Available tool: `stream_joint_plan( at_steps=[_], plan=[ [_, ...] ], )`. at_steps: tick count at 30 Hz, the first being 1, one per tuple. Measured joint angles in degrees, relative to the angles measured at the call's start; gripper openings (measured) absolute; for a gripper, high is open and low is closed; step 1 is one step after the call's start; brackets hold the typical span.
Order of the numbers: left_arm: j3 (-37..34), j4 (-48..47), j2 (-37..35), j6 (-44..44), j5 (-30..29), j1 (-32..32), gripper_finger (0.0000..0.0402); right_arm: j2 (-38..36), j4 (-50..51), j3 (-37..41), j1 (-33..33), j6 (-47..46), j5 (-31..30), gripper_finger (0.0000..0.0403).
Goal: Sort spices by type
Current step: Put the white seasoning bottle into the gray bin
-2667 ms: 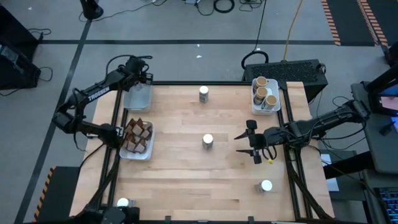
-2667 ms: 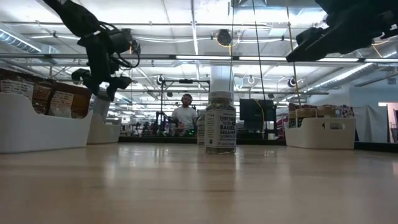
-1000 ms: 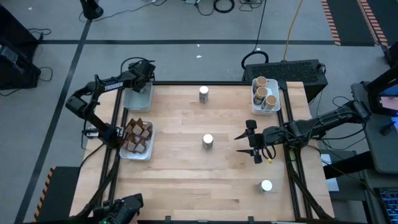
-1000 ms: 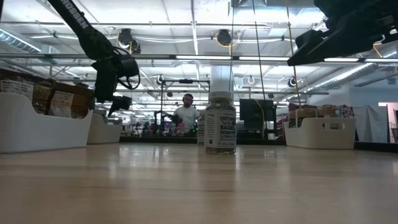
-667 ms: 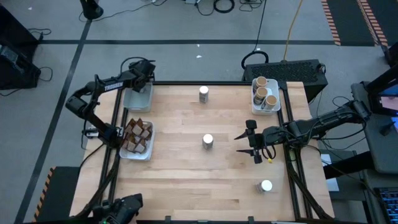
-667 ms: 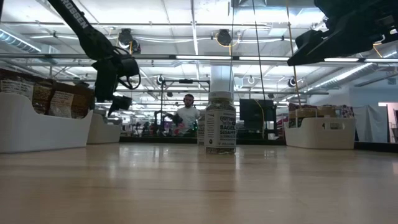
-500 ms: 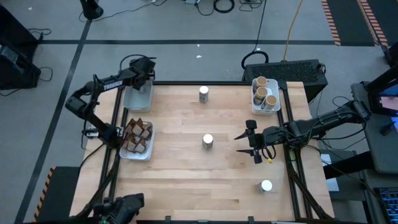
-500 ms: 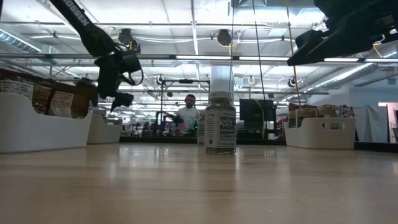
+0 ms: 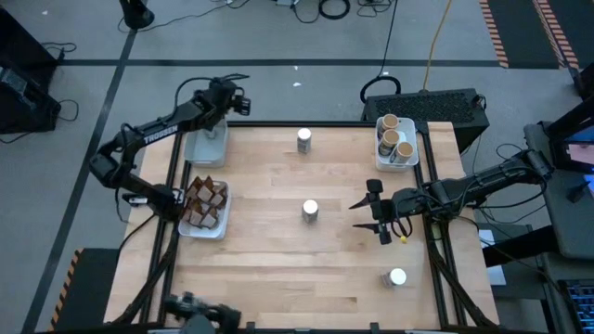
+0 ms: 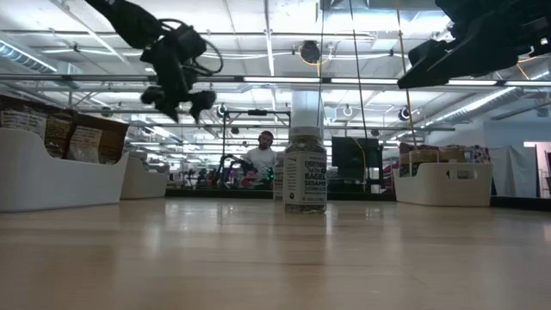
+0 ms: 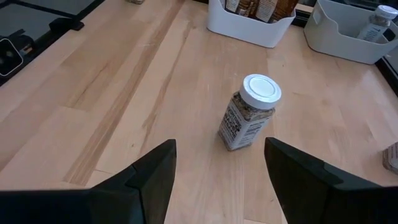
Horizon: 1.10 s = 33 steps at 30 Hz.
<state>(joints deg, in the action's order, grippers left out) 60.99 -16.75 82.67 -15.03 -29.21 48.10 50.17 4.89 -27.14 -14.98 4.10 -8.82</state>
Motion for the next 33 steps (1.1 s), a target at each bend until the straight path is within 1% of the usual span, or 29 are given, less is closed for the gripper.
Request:
stream_joint_plan(
  at_steps=[6, 10, 13, 17, 20, 21, 25, 28, 33],
  plan=[
    [0.0, 5.6, 0.0, 6.4, 18.0, -5.0, 0.0272, 0.0, 0.0, 0.0, 0.0, 0.0, 0.0, 0.0226],
    [0.0, 6.6, 0.3, 9.0, 26.1, -8.6, 0.0272, 0.0, 0.0, 0.0, 0.0, 0.0, 0.0, 0.0226],
    [0.0, 8.2, 0.3, 10.2, 30.0, -11.4, 0.0272, 0.0, 0.0, 0.0, 0.0, 0.0, 0.0, 0.0226],
    [0.0, 11.8, 1.8, 10.9, 31.9, -15.2, 0.0272, 0.0, 0.0, 0.0, 0.0, 0.0, 0.0, 0.0226],
    [0.0, 15.8, 4.4, 10.6, 31.9, -17.1, 0.0272, 0.0, 0.0, 0.0, 0.0, 0.4, 0.0, 0.0226],
    [0.0, 16.8, 5.4, 9.3, 31.1, -17.4, 0.0272, 0.0, 0.0, 0.0, 0.0, 0.6, 0.0, 0.0226],
    [0.0, 21.8, 9.9, 2.2, 29.1, -17.5, 0.0272, 0.0, 0.0, 0.0, 0.0, 1.1, 0.0, 0.0226],
    [0.7, 22.4, 12.7, 0.7, 28.9, -16.9, 0.0272, 0.0, 0.0, 0.0, 0.0, 1.5, 0.0, 0.0226],
    [4.8, 22.5, 17.0, 0.9, 28.9, -16.6, 0.0272, 0.0, -0.1, 0.0, 0.0, 2.5, 0.0, 0.0226]
  ],
)
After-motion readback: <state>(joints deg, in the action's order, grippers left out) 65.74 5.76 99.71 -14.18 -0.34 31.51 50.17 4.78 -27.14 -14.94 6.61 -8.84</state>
